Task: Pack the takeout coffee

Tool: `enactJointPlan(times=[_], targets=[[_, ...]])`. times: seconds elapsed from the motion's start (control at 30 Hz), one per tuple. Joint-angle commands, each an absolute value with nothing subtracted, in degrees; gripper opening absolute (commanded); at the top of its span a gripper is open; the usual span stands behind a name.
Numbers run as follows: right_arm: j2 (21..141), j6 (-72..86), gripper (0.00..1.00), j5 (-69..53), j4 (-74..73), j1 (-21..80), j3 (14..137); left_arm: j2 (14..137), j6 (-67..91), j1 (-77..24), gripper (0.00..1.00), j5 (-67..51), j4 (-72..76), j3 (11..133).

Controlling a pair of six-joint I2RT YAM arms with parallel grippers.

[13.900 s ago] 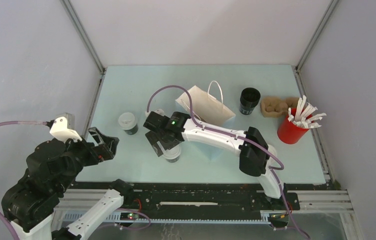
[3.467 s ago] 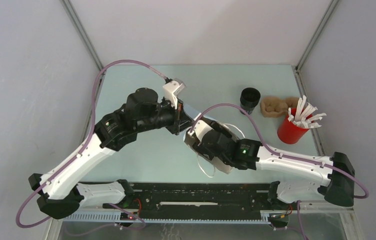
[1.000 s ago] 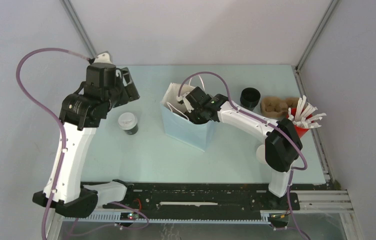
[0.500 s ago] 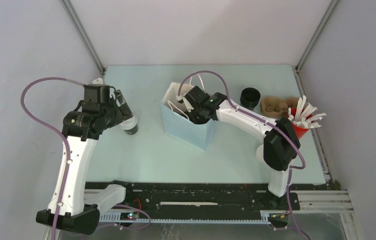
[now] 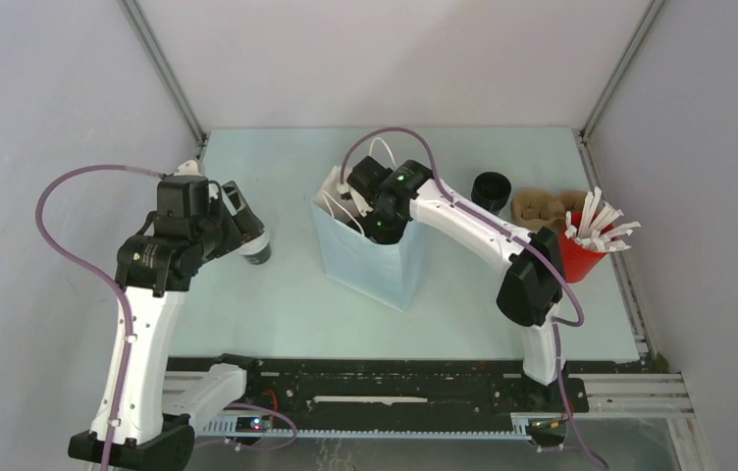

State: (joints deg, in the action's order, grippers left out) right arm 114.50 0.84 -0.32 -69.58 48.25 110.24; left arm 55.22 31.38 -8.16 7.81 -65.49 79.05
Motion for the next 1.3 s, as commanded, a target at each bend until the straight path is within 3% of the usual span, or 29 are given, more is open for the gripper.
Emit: enactJointPlan(times=[0.0,0.1,0.3,0.53,0.7,0.9,0.93,1.0,1.27], targets=[[112.4,2.9,0.9,0.0,-74.8,49.0,117.0,53.8,31.8,-7.8,0.81,6.2,-64.7,77.9],[111.9,3.7,0.99,0.0,-75.6,48.8,117.7,53.6,31.5,-7.8,0.81,5.8,-64.7,77.8],[110.3,4.4,1.0,2.1,-75.6,49.2,117.8,53.0,31.4,-7.8,0.82,5.3,-64.4,76.9],[110.7,6.2,1.0,4.9,-83.4,49.1,131.1,53.9,31.3,-7.8,0.82,5.7,-64.0,75.6],[107.6,8.9,1.0,6.9,-82.9,48.5,131.9,57.2,31.0,-7.7,0.83,8.1,-64.0,75.6],[102.0,12.2,1.0,6.6,-84.9,47.9,138.6,66.5,25.8,-6.3,0.91,14.2,-63.8,76.2],[100.1,12.3,1.0,5.8,-84.0,47.9,138.2,68.4,24.7,-6.0,0.97,15.0,-63.6,76.3],[95.3,12.4,1.0,3.2,-81.4,47.6,135.9,72.1,22.4,-4.6,0.99,15.3,-61.4,75.7],[77.4,17.4,1.0,-6.2,-68.6,46.2,116.0,83.7,17.5,2.7,1.0,9.6,-51.8,75.9]])
